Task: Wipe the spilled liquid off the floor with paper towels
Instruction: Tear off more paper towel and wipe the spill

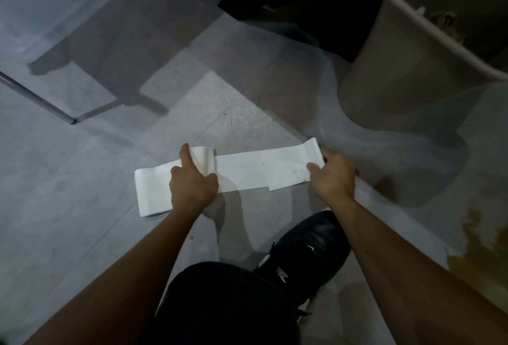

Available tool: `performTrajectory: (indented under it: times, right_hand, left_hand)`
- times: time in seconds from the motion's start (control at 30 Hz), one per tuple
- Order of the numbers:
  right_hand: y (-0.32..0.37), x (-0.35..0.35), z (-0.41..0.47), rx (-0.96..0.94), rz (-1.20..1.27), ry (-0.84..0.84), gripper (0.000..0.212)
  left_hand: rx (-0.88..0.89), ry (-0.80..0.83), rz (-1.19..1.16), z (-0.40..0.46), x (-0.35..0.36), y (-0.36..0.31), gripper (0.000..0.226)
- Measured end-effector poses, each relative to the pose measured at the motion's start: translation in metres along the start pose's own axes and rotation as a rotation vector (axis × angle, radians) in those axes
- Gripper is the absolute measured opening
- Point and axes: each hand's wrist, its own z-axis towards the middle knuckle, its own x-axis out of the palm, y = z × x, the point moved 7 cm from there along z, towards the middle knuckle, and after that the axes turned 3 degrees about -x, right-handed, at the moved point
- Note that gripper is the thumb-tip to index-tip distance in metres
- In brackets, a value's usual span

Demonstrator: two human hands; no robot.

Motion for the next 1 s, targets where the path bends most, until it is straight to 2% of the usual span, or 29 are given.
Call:
performTrajectory:
  times: [0.1,0.2,0.4,0.53,0.63,0.77,0.87,1.0]
  right_hand:
    - [-0.016,-0.015,0.001,0.043,0.046,-0.055,0.017]
    - [-0.035,-0.039,0.007,0.052,0.047,-0.121,0.019]
    - [-0.058,-0.079,0.015,0.097,0.027,-0.197,0.022]
    - [-0.062,-0.084,0.023,0.055,-0.021,-0.163,0.018]
    - [-0.061,-0.080,0.021,0.088,0.046,-0.105,0.017]
    - [-0.053,-0.079,0.016,0.072,0.085,-0.112,0.019]
    - [-0.027,-0.069,0.009,-0.020,0.035,-0.065,0.028]
    - [0.017,-0.038,-0.014,-0.121,-0.325,0.019,0.066]
  left_hand:
    - [-0.033,-0.053,-0.198,0.002,-0.019,0.008,0.085]
    - [-0.076,-0.084,-0.309,0.002,-0.033,0.018,0.077]
    - [-0.150,-0.089,-0.342,0.006,-0.032,0.033,0.066]
    - [-0.173,-0.066,-0.325,0.005,-0.028,0.036,0.062]
    - [-0.158,-0.068,-0.298,0.004,-0.024,0.033,0.061]
    - [-0.158,-0.073,-0.235,0.004,-0.020,0.029,0.064]
    - [-0.162,-0.082,-0.212,0.005,-0.019,0.028,0.065]
    - [-0.161,-0.085,-0.191,0.004,-0.015,0.026,0.066]
